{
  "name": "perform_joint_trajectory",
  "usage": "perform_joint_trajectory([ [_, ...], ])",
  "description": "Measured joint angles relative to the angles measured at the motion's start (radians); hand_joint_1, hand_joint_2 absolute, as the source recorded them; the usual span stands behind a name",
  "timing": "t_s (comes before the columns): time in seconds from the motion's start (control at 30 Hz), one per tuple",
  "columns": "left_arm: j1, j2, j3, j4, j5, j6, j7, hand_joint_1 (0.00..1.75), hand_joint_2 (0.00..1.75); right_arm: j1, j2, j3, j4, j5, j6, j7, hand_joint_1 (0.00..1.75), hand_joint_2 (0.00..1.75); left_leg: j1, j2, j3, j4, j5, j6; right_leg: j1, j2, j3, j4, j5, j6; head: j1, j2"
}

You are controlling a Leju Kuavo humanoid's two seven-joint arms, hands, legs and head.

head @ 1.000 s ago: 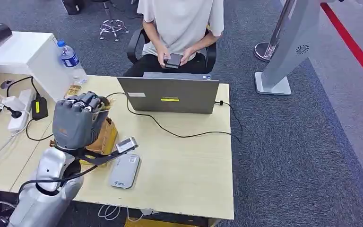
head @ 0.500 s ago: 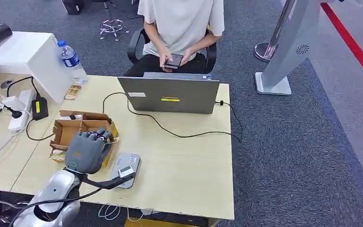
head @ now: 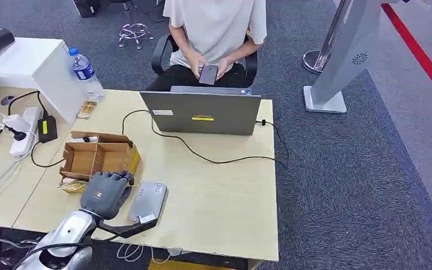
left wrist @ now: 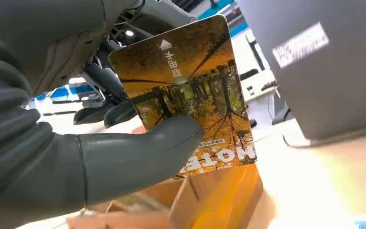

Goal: Pass the card to the sensor for recognition and then transmit it.

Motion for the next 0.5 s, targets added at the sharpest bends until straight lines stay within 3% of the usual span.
perform_joint_trajectory([
  [0.27,0.004,-0.008,-0.005,0.063,-0.012,0.033,-0.023,1.75,1.75,-0.002,0.0,0.0,0.0,0.02,0.004,0.0,0.0,0.0,0.0,0.0,0.0,0.0,0.0,0.0,0.0,0.0,0.0,0.0,0.0,0.0,0.0,0.0],
  [0.5,0.002,-0.046,-0.029,0.121,-0.013,0.133,-0.067,1.75,1.75,-0.005,0.0,0.0,0.0,0.044,0.007,-0.007,0.0,0.0,0.0,0.0,0.0,0.0,0.0,0.0,0.0,0.0,0.0,0.0,0.0,0.0,0.0,0.0],
])
